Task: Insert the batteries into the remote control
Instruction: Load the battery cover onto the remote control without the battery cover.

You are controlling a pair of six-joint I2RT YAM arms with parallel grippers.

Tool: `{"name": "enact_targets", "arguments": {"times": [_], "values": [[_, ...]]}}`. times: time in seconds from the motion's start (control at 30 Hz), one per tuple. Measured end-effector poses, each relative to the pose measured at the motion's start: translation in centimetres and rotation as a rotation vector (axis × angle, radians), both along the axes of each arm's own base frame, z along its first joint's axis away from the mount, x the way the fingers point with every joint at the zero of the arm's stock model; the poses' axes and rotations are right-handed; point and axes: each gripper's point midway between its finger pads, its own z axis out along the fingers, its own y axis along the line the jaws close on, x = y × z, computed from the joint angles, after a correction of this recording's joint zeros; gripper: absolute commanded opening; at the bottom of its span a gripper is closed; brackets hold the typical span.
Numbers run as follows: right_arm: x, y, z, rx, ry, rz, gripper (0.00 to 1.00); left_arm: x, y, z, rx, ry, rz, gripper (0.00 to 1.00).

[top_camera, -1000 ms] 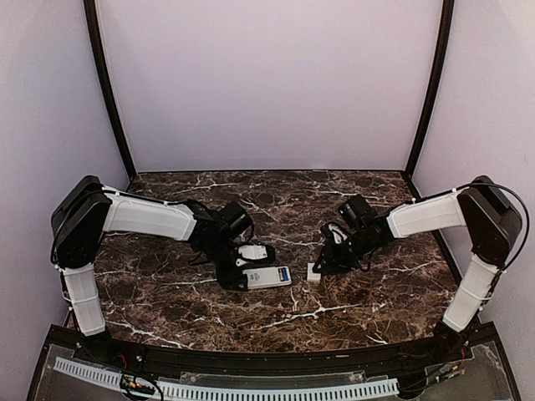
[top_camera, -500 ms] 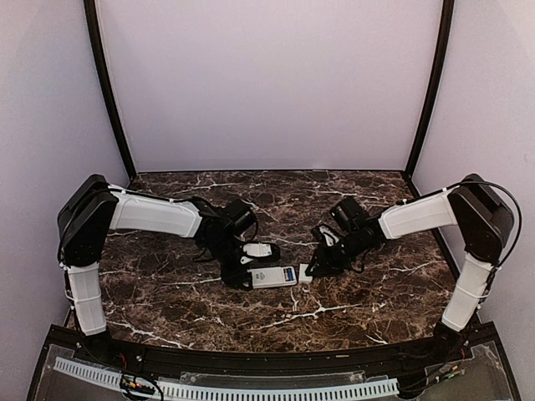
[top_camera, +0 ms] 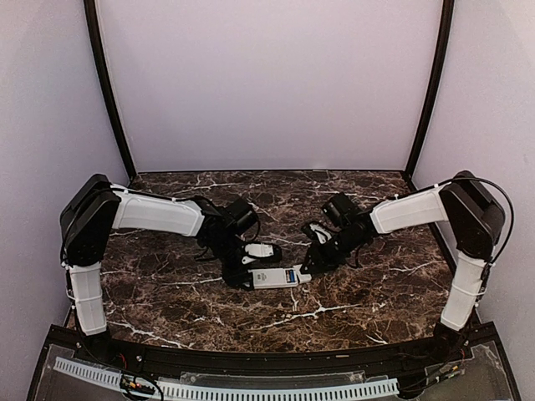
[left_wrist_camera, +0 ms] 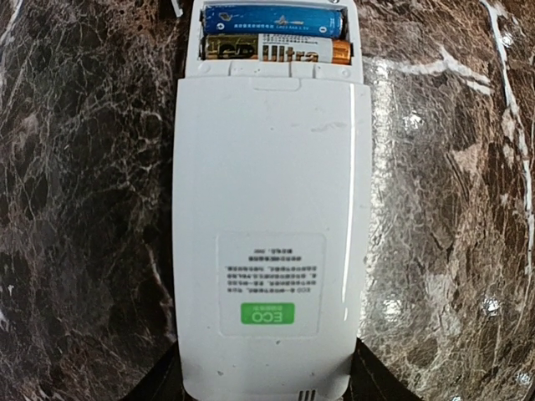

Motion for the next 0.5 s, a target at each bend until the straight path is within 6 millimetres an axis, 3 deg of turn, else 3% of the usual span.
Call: {"name": "enact_targets", "arguments": {"times": [0.33,0.5], "values": [[0.6,0.3,-0.1,-0.009,-0.022,0.036,0.29,0.3,0.8,0.0,0.055,-0.022,0.024,0.25],[0.5,0.3,0.0,0.000,-0.008,0.014,0.29,0.0,1.2,0.4,0.089,0.019,0.086,0.25]]}}
